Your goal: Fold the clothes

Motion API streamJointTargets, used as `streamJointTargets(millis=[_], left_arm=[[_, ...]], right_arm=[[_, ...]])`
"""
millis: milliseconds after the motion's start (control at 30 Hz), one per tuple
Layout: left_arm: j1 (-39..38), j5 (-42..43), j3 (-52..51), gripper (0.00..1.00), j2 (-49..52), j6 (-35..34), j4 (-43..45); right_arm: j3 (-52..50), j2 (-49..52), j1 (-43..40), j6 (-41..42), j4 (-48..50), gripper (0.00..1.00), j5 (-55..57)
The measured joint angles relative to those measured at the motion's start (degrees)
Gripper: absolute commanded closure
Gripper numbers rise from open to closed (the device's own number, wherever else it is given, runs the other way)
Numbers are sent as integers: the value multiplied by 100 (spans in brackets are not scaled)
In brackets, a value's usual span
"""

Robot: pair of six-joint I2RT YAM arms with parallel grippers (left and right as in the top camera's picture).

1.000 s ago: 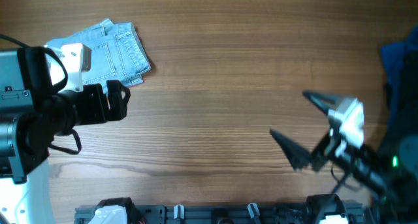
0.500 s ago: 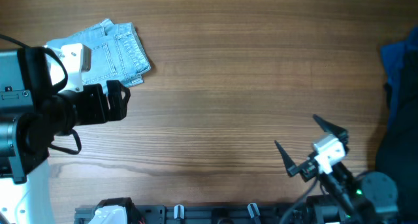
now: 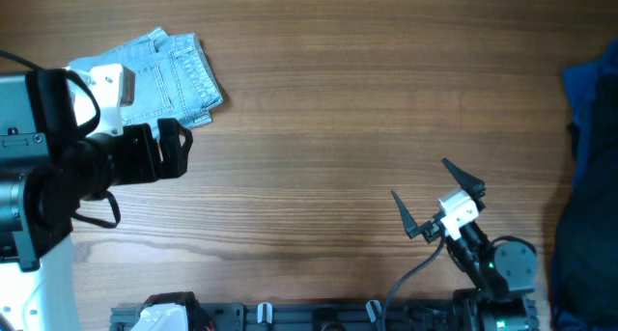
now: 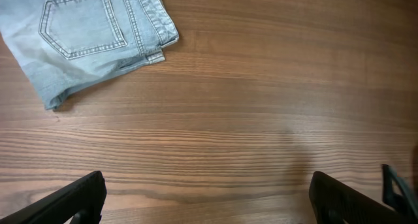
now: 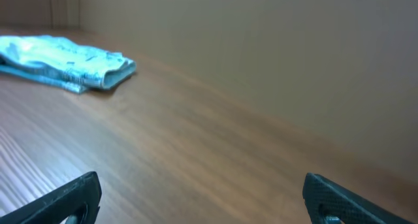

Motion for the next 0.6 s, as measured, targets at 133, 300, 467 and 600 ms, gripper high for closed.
streamJointTargets(millis=[133,300,467,600], left_arm=[[0,0,0,0,0,0,0],[0,0,0,0,0,0,-2],[0,0,0,0,0,0,-2],[0,0,0,0,0,0,0]], right_arm=[[-37,-2,0,20,98,0,-70],[-37,-2,0,22,98,0,-83],[-37,-2,0,22,98,1,-85],[-39,-2,0,37,98,0,-85]])
